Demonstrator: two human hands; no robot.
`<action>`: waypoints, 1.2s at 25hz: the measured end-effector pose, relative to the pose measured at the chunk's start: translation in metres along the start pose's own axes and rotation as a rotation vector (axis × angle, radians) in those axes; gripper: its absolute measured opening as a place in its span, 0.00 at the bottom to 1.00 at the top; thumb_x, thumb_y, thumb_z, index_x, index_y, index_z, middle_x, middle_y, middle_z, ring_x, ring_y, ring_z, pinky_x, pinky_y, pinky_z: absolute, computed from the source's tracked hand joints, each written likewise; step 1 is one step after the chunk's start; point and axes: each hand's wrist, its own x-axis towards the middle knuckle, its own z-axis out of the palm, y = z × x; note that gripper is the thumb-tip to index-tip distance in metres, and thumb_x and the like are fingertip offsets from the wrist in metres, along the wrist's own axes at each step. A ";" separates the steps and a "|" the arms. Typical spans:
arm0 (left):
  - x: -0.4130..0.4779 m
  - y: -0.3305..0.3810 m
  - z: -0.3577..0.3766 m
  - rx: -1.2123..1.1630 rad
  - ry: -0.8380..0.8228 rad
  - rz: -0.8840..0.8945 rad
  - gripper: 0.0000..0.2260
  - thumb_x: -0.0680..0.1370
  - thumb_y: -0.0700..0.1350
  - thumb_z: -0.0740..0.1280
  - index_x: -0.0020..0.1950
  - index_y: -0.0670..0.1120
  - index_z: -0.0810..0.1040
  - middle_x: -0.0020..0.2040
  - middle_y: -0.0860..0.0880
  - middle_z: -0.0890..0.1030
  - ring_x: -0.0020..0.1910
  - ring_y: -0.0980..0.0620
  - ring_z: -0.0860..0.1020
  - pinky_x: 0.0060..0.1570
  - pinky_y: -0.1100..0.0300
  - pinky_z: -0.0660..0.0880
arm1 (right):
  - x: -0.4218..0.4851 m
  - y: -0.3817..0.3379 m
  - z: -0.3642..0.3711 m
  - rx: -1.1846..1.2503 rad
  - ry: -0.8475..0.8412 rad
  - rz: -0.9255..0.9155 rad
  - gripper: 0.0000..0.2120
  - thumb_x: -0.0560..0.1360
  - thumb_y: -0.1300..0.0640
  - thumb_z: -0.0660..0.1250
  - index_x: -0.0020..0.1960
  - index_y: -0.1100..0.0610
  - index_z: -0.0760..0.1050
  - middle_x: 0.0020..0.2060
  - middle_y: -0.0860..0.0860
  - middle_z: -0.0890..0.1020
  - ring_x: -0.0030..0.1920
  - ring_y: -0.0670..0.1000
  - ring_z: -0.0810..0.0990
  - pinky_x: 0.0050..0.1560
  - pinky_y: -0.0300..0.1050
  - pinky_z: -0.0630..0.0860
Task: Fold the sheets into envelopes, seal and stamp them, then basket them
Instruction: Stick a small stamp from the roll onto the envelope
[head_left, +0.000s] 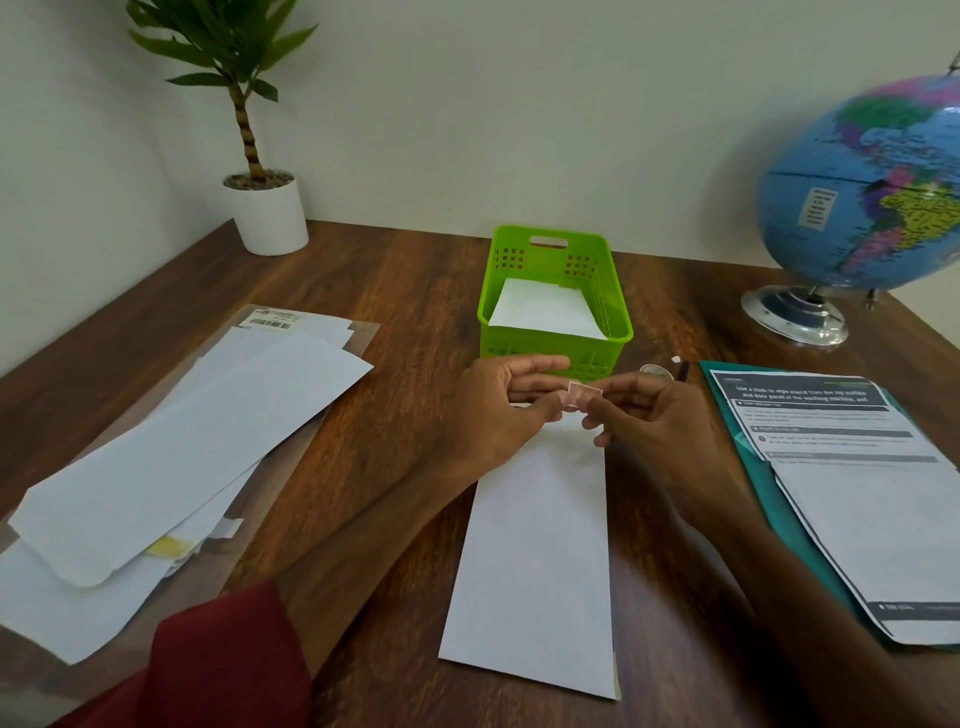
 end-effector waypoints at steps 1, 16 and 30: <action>-0.001 -0.005 0.003 0.106 0.016 0.040 0.23 0.77 0.39 0.74 0.71 0.42 0.76 0.61 0.48 0.84 0.51 0.55 0.85 0.49 0.60 0.83 | 0.001 0.002 -0.002 -0.009 0.017 0.025 0.09 0.74 0.54 0.76 0.52 0.58 0.85 0.39 0.51 0.88 0.38 0.50 0.87 0.37 0.41 0.83; -0.006 -0.031 0.016 0.913 -0.130 0.159 0.22 0.75 0.55 0.60 0.66 0.48 0.74 0.61 0.49 0.75 0.63 0.48 0.71 0.60 0.50 0.65 | 0.005 0.009 -0.014 0.010 -0.057 0.296 0.05 0.75 0.54 0.76 0.50 0.52 0.87 0.43 0.49 0.88 0.46 0.50 0.87 0.46 0.44 0.84; -0.003 -0.040 0.018 0.756 -0.024 0.224 0.10 0.73 0.53 0.68 0.52 0.51 0.78 0.49 0.54 0.81 0.50 0.50 0.76 0.49 0.49 0.72 | 0.002 0.011 -0.002 0.066 -0.089 0.344 0.11 0.72 0.55 0.79 0.52 0.58 0.86 0.43 0.54 0.89 0.45 0.56 0.88 0.48 0.46 0.85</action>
